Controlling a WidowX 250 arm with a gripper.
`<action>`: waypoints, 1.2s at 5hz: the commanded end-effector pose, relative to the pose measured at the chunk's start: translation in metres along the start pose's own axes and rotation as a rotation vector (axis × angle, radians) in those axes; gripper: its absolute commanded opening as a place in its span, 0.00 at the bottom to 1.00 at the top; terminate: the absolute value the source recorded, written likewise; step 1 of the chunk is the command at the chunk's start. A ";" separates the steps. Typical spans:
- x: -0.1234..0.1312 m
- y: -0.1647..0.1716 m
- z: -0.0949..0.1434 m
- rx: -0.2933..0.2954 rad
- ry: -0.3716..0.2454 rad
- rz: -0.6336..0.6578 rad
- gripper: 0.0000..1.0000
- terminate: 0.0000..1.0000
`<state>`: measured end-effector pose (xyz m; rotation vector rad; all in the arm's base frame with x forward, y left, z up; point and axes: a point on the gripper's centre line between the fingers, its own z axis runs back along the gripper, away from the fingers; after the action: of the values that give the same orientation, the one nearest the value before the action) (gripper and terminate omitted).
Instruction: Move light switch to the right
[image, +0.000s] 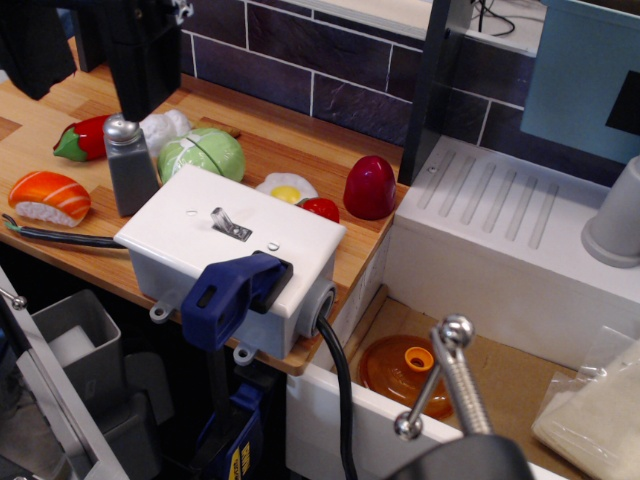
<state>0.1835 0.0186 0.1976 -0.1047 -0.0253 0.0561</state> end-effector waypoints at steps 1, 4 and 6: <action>0.030 0.009 -0.020 0.025 -0.013 -0.013 1.00 0.00; 0.060 0.014 -0.072 0.098 -0.008 0.075 1.00 0.00; 0.085 0.025 -0.109 0.186 -0.025 0.099 1.00 0.00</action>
<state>0.2653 0.0356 0.0807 0.0801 -0.0086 0.1494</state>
